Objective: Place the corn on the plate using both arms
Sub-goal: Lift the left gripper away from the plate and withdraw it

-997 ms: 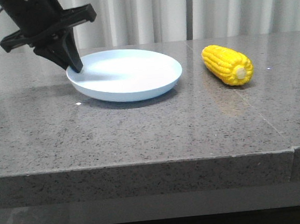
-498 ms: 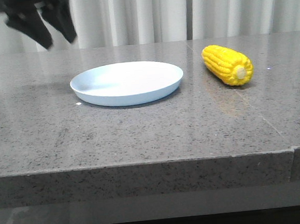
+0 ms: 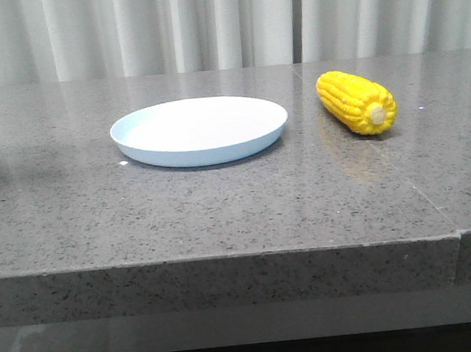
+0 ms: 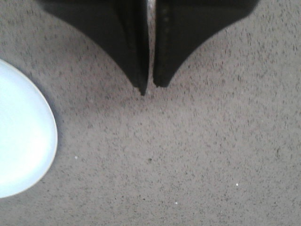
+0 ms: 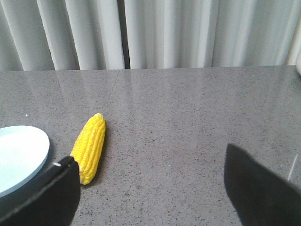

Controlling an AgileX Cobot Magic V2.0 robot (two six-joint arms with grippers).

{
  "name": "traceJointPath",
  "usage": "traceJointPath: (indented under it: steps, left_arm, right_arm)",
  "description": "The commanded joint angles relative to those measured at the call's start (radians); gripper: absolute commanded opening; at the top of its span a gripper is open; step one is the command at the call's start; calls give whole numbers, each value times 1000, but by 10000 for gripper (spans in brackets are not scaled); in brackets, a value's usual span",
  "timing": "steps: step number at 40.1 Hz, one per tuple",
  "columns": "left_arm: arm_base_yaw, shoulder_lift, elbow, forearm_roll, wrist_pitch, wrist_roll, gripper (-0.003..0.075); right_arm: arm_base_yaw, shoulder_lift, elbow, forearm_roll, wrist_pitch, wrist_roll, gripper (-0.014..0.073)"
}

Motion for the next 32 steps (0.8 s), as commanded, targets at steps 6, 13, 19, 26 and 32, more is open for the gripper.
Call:
traceJointPath:
  steps: [6,13,19,26,32]
  left_arm:
    - [-8,-313,292,-6,-238,-19,-20]
    - [-8,-577,519,-6,-369,-12,-20]
    - [-8,-807,664,13,-446,-8,-20]
    - [-8,-1038,779,13,-450,-8,-20]
    - [-8,-1172,841,13,-450,-8,-20]
  right_arm:
    - [-7,15,-36,6,-79,-11,646]
    - [-7,15,-36,6,-79,-11,646]
    - [-7,15,-36,6,-79,-11,646]
    - [-7,15,-36,6,-79,-11,646]
    - [-7,15,-36,6,-79,-11,646]
